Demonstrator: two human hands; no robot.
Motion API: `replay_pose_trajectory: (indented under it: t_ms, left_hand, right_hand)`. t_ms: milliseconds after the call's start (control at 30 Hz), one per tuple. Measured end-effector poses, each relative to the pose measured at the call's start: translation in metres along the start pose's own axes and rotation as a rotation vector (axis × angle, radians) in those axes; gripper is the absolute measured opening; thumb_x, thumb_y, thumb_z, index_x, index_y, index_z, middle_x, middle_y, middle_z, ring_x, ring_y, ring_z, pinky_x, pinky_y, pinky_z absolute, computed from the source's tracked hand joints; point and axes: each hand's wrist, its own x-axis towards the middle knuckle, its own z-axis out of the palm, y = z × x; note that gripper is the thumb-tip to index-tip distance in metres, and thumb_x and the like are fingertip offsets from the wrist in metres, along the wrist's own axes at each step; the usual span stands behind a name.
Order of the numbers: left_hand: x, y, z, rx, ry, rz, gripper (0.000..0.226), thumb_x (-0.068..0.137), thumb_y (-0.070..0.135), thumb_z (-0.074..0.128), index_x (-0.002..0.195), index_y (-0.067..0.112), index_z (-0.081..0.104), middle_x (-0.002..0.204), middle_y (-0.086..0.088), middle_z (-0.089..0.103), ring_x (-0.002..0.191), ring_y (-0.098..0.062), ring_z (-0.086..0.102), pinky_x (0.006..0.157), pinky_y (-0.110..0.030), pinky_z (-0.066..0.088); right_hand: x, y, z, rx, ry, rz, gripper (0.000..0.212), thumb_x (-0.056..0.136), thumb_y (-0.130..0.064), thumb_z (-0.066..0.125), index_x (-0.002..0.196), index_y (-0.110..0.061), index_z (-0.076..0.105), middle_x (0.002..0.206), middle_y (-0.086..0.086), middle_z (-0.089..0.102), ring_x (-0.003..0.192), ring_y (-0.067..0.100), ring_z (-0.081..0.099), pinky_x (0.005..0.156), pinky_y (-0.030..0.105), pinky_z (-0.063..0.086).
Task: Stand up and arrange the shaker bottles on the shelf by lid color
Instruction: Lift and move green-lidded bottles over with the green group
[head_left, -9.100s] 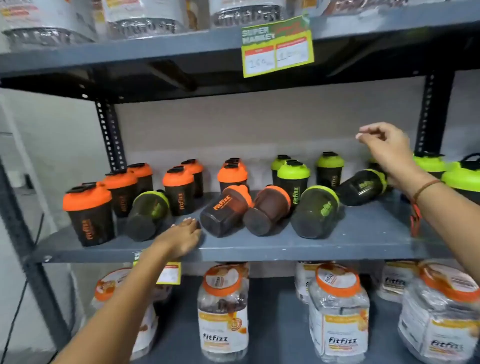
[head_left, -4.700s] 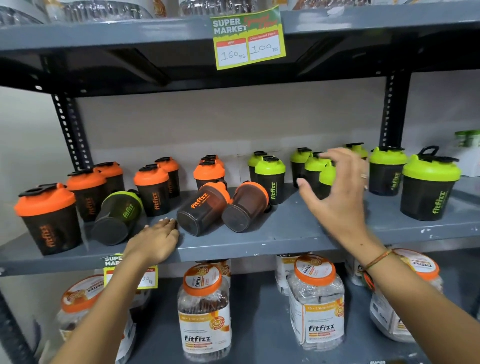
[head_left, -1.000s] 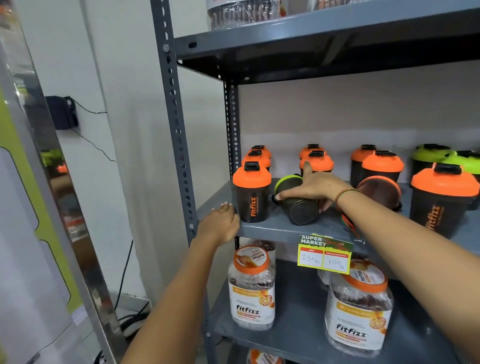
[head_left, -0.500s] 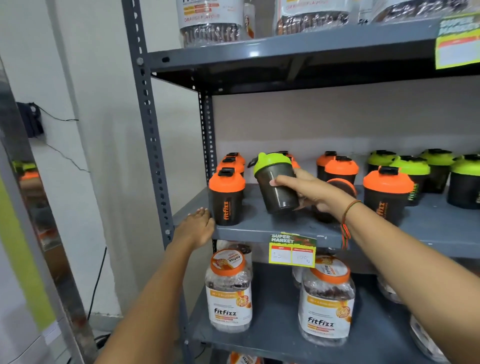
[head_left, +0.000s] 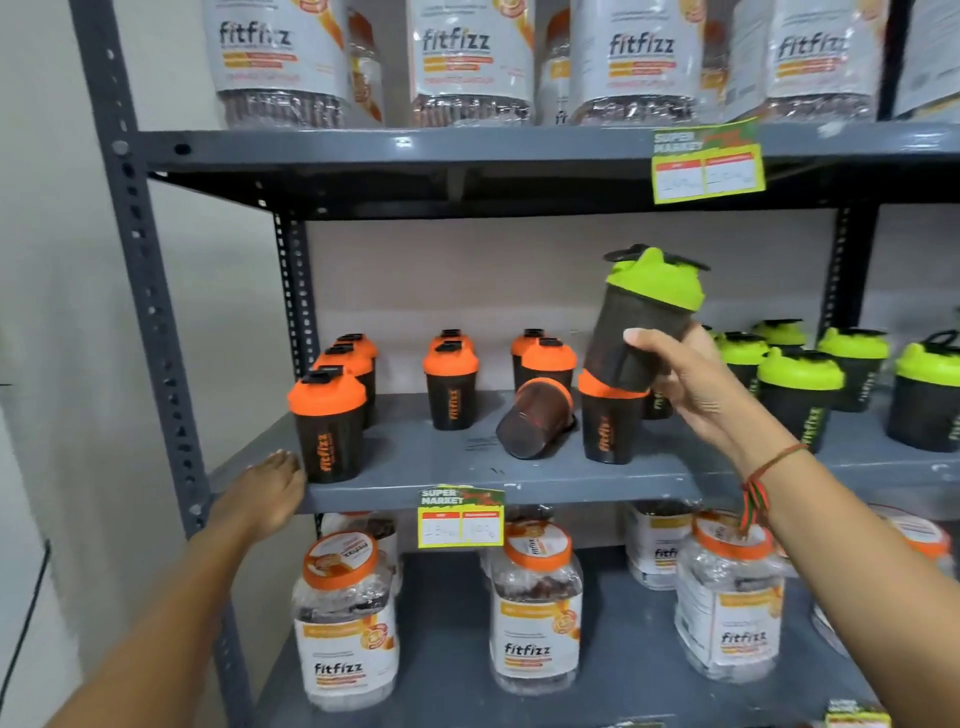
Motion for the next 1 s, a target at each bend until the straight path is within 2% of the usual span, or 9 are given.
replay_pose_trajectory:
  t_ms: [33, 100, 167, 267, 333, 500, 733, 867, 1000]
  left_hand:
    - [0.001, -0.001, 0.0, 0.001, 0.006, -0.004, 0.045, 0.1, 0.027, 0.024, 0.134, 0.005, 0.044, 0.148, -0.018, 0.039, 0.139, -0.028, 0.033, 0.115, -0.043, 0.025]
    - [0.002, -0.002, 0.002, 0.006, 0.012, -0.02, 0.047, 0.1, 0.028, 0.024, 0.138, 0.007, 0.04, 0.151, -0.017, 0.035, 0.14, -0.028, 0.031, 0.115, -0.042, 0.024]
    - [0.002, -0.003, 0.003, 0.012, 0.01, -0.021, 0.049, 0.101, 0.03, 0.023, 0.143, 0.008, 0.035, 0.153, -0.016, 0.03, 0.142, -0.027, 0.028, 0.116, -0.041, 0.023]
    - [0.003, -0.003, 0.004, 0.015, 0.015, -0.021, 0.049, 0.101, 0.028, 0.023, 0.144, 0.008, 0.033, 0.154, -0.016, 0.03, 0.143, -0.027, 0.027, 0.116, -0.04, 0.022]
    - [0.003, -0.002, 0.005, 0.014, 0.02, -0.013, 0.047, 0.101, 0.027, 0.024, 0.143, 0.007, 0.034, 0.153, -0.016, 0.031, 0.142, -0.027, 0.028, 0.115, -0.04, 0.022]
    - [0.005, -0.006, 0.006, 0.016, 0.033, 0.004, 0.046, 0.101, 0.025, 0.025, 0.142, 0.007, 0.036, 0.152, -0.017, 0.032, 0.142, -0.028, 0.029, 0.116, -0.04, 0.023]
    - [0.005, -0.008, 0.008, 0.026, 0.038, 0.004, 0.048, 0.101, 0.029, 0.024, 0.143, 0.01, 0.035, 0.153, -0.015, 0.032, 0.142, -0.026, 0.028, 0.117, -0.042, 0.022]
    - [0.004, -0.007, 0.007, 0.029, 0.032, 0.003, 0.048, 0.1, 0.03, 0.023, 0.143, 0.011, 0.036, 0.153, -0.014, 0.032, 0.142, -0.026, 0.028, 0.117, -0.043, 0.023]
    - [0.002, -0.006, 0.005, 0.022, 0.02, -0.002, 0.05, 0.1, 0.031, 0.021, 0.144, 0.011, 0.034, 0.154, -0.014, 0.03, 0.143, -0.025, 0.026, 0.117, -0.041, 0.021]
  right_hand:
    - [0.001, 0.002, -0.016, -0.014, 0.064, -0.024, 0.042, 0.085, -0.01, 0.072, 0.124, -0.013, 0.058, 0.107, 0.0, 0.073, 0.096, 0.012, 0.073, 0.073, 0.027, 0.059]
    - [0.001, 0.01, -0.042, -0.095, 0.166, -0.052, 0.077, 0.066, -0.029, 0.088, 0.133, -0.012, 0.053, 0.119, 0.005, 0.071, 0.108, 0.018, 0.07, 0.083, 0.034, 0.059]
    - [0.0, 0.022, -0.062, -0.224, 0.273, -0.022, 0.098, 0.048, -0.043, 0.095, 0.132, -0.017, 0.052, 0.123, 0.005, 0.069, 0.111, 0.02, 0.068, 0.09, 0.039, 0.058]
    - [-0.004, 0.043, -0.078, -0.523, 0.424, 0.065, 0.096, 0.047, -0.053, 0.092, 0.124, -0.019, 0.046, 0.125, 0.005, 0.062, 0.116, 0.025, 0.061, 0.097, 0.044, 0.052]
    - [-0.002, 0.057, -0.083, -0.683, 0.48, 0.093, 0.102, 0.048, -0.058, 0.09, 0.128, -0.015, 0.042, 0.129, 0.01, 0.058, 0.119, 0.031, 0.056, 0.099, 0.048, 0.049]
    - [0.007, 0.08, -0.084, -0.876, 0.542, 0.086, 0.1, 0.055, -0.053, 0.089, 0.131, -0.009, 0.04, 0.132, 0.015, 0.054, 0.121, 0.038, 0.055, 0.095, 0.048, 0.048]
    - [0.009, 0.098, -0.085, -0.882, 0.581, 0.098, 0.106, 0.058, -0.061, 0.084, 0.136, -0.008, 0.037, 0.137, 0.016, 0.05, 0.125, 0.04, 0.052, 0.099, 0.052, 0.047]
    - [0.005, 0.101, -0.084, -0.845, 0.602, 0.079, 0.113, 0.06, -0.063, 0.082, 0.146, -0.012, 0.03, 0.146, 0.016, 0.041, 0.134, 0.039, 0.042, 0.109, 0.052, 0.037]
    - [-0.01, 0.088, -0.063, -0.765, 0.771, -0.161, 0.091, 0.07, -0.063, 0.067, 0.142, -0.016, 0.037, 0.138, 0.011, 0.045, 0.129, 0.034, 0.042, 0.106, 0.049, 0.032]
